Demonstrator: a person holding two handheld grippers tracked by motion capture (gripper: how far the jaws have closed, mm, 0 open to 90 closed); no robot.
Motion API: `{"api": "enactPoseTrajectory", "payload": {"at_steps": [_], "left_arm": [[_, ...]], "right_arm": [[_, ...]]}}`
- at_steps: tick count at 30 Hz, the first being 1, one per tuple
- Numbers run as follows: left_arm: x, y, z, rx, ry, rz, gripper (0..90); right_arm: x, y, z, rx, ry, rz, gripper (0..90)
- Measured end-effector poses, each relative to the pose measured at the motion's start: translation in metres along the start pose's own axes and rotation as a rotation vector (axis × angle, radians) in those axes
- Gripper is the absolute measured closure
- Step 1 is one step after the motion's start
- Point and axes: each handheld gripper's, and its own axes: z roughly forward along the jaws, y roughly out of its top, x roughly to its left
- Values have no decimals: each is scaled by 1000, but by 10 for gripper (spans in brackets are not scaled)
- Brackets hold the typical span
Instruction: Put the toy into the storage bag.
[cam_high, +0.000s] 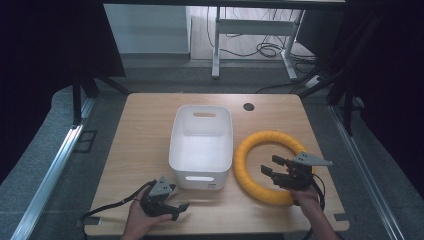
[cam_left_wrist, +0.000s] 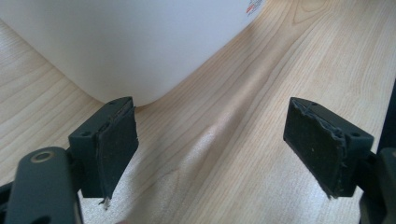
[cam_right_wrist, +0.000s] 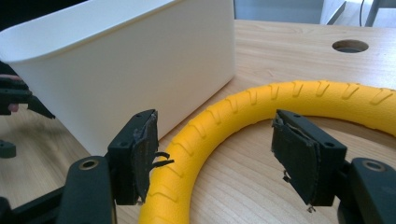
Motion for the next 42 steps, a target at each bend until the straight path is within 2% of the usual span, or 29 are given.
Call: {"api": "enactPoseTrajectory", "payload": {"at_steps": [3,5,8,11,18,24,27,29,30,31,37,38,41,42], "left_arm": [[2,1,-1,4,10,4,177],[3,1,-1,-1,8,4,177],[3,1,-1,-1,8,8,178],[3,2,-2,-1,4,7,187],[4,2,-3,0,-10,1,195],[6,4,-8,-6,-4,4,194],[5,4,-8,-6,0,3,194],[4,4,-8,-11,1,-1,194],[4,4,-8,-11,1,-1,194],[4,4,-9,-12,4,-1,194],[4,3,-8,-10,2,3,194],[4,3,-8,-10,2,3,194],[4,3,-7,-9,-1,2,194],[4,3,-7,-9,-1,2,194]], "right_arm": [[1,-2,2,13,-4,-18,321],[3,-4,0,8,10,-44,315],[4,-4,-1,13,3,-53,314],[8,-7,-1,56,-2,-70,311],[11,-10,1,81,-6,-75,308],[11,-2,-4,99,-9,-91,308],[11,6,-7,176,-7,-120,305],[12,8,-7,212,-15,-138,306],[12,8,-7,212,-15,-138,306],[13,10,-5,248,-11,-147,306],[16,11,11,395,25,-185,306],[16,11,11,395,25,-185,306],[18,12,24,488,35,-220,306],[18,12,24,488,35,-220,306]]}}
